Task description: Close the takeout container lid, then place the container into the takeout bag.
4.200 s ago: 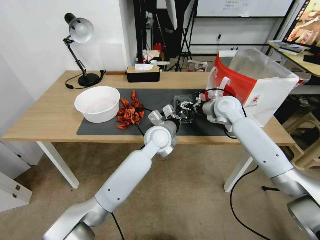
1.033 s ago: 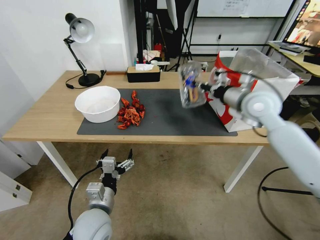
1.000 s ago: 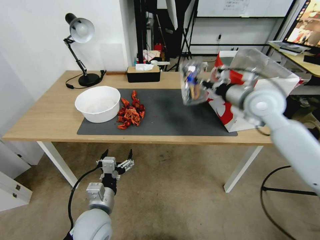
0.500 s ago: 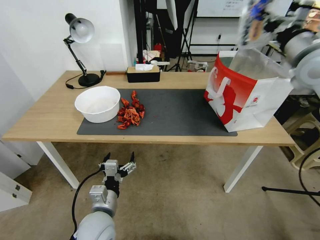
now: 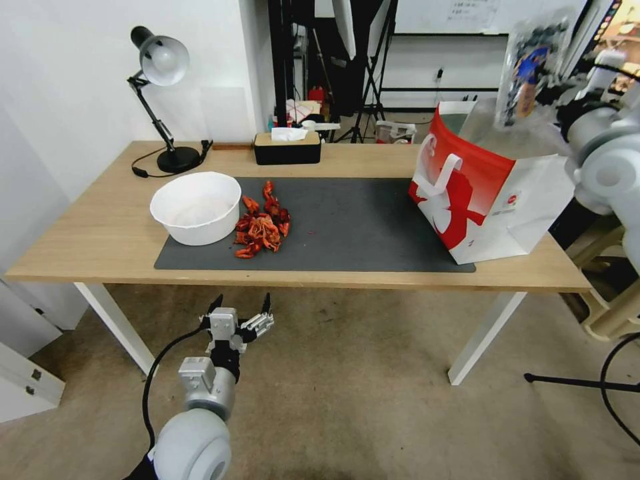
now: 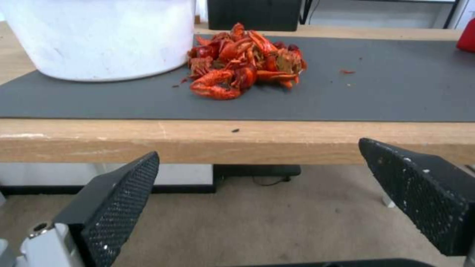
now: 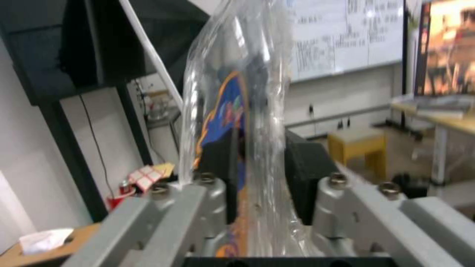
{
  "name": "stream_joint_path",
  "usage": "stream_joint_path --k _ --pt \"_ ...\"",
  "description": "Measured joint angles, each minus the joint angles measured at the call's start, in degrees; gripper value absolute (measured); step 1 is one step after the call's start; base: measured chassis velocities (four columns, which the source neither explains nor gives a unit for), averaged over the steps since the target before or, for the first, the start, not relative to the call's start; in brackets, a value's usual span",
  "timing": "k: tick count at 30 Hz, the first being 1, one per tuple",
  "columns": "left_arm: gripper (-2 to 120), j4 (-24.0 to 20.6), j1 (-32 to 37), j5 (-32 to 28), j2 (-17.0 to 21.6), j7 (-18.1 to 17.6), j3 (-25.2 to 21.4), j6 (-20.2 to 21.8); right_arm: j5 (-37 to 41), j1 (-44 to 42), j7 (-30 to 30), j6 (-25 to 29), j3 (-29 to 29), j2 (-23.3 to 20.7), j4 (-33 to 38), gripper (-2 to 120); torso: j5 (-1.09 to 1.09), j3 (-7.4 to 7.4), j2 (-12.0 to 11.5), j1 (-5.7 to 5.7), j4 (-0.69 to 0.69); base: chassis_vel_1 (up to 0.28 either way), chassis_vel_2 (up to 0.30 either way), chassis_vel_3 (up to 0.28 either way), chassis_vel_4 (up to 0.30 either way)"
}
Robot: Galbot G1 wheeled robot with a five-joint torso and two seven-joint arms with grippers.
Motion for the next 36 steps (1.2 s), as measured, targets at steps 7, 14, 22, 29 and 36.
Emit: stream_joint_path --k 7,14,22,29,36 --pt "100 0.2 -0.8 -0.5 -0.2 -0.4 0.1 0.6 2.1 -2.8 0.6 -1.0 1.8 0.2 0.2 48 0.01 0.0 0.0 0.0 0.0 0.0 0.0 0.0 0.0" --pt "100 0.1 -0.7 -0.9 -0.6 -0.4 0.4 1.4 -0.4 -5.5 -3.3 1.3 2.8 -0.4 2.0 76 0.0 0.0 0.0 0.0 0.0 0.0 0.0 0.0 0.0" --pt "100 0.1 -0.5 -1.0 -1.1 0.1 0.4 0.7 -8.1 -10.8 -7.9 7.1 4.9 -2.8 9.2 103 0.0 -0.01 0.0 0.0 0.0 0.0 0.0 0.0 0.0" --pt "100 -0.6 1.2 -0.9 -1.7 1.5 -0.2 0.3 -17.8 -25.1 -11.3 16.7 11.4 -3.8 17.5 113 0.01 -0.02 0.0 -0.01 0.01 0.0 0.0 0.0 0.0" --pt "100 -1.1 5.5 0.8 -3.3 4.0 -4.1 -2.8 -26.7 -37.1 -12.4 20.6 14.5 0.3 24.0 114 0.0 -0.02 0.0 0.0 0.05 0.0 0.0 0.0 0.0"
